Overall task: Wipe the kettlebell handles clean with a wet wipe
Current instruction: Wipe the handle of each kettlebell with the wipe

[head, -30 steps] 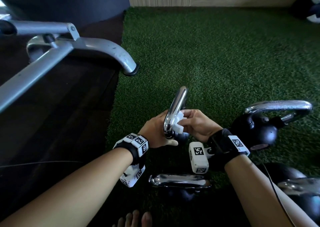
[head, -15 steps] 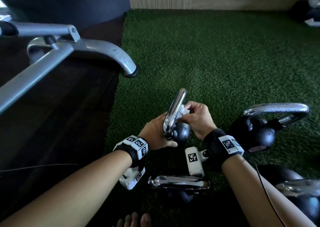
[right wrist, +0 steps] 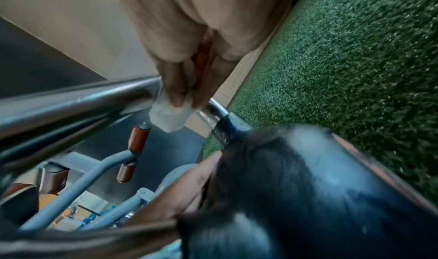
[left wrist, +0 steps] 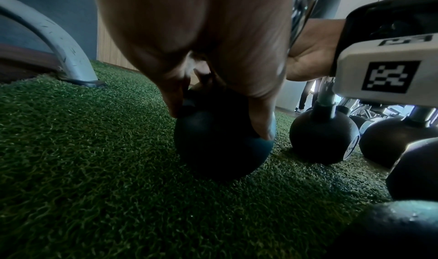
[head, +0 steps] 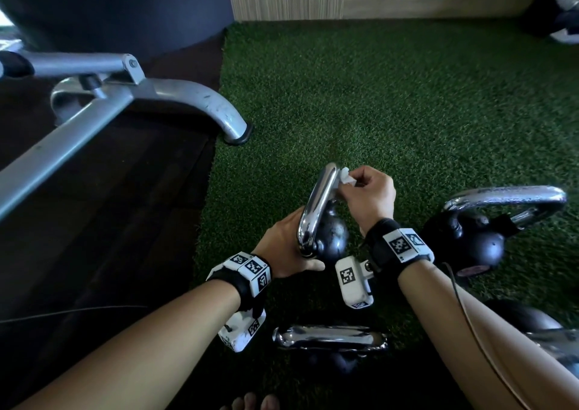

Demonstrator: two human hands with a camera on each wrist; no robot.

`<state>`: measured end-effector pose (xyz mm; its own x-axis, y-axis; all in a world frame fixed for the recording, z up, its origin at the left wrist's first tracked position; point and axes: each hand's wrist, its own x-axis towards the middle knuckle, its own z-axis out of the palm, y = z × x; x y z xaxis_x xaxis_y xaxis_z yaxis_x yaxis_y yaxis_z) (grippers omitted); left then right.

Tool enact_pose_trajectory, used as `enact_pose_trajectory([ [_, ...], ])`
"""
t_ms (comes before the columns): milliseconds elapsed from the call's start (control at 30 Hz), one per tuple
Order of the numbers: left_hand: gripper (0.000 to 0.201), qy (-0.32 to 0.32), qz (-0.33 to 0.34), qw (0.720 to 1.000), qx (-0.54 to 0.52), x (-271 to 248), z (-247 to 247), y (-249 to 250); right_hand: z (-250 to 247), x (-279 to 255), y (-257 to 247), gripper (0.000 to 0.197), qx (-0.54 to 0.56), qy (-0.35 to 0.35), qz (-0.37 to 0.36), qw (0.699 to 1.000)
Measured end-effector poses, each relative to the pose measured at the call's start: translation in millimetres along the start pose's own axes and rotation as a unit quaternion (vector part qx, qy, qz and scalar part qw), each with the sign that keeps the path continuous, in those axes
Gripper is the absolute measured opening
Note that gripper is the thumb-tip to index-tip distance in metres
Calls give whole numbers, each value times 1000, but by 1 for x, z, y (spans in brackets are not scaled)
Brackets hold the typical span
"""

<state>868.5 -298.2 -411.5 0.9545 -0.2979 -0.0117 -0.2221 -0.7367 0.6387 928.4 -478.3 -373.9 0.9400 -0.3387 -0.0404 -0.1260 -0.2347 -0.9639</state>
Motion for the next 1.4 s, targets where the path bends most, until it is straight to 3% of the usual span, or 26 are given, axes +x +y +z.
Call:
enact_pose_trajectory([
  [133,105,10,11,1000,14,1,3,-1,8,3,4,26,3,-5,44,999],
  [300,102,26,17,999,8,-1,6,-4,11,-1,-6,11,-40,30,45,998],
  [533,100,7,16,999,30,-4,-3,6,17,-8,-8,15,-106,-13,70,992],
  [633,109,-65,0,998,16,-6,-12,6,9,-10,-7,20,-80,-48,100,991],
  [700,108,-127,-12,992,-13,-3,-24,8,-2,-14,-4,22,-79,-27,94,992],
  [767,103,-182,-42,981,-42,-1,-42,13,-13,-14,-5,21,-73,18,43,996],
  [867,113,-263,-50,952,-146,-3,-66,22,-22,-8,-13,18,-100,48,-108,988],
  [933,107,-234,-40,956,-174,-7,-72,33,-20,-3,-19,27,-166,19,-236,957],
  [1000,95,-131,-17,989,-71,-9,-70,44,-16,2,-21,37,-214,-46,-326,920],
  [1067,78,-44,17,999,19,-10,-66,54,-17,7,-24,41,-247,-111,-354,895],
  [1167,60,-19,32,999,31,-9,-65,61,-22,8,-33,46,-300,-159,-381,860],
  [1267,71,-53,23,997,47,-5,-74,62,-29,9,-40,40,-313,-161,-388,852],
  [1400,91,-131,13,982,132,15,-100,54,-45,0,-44,35,-351,-149,-320,867],
])
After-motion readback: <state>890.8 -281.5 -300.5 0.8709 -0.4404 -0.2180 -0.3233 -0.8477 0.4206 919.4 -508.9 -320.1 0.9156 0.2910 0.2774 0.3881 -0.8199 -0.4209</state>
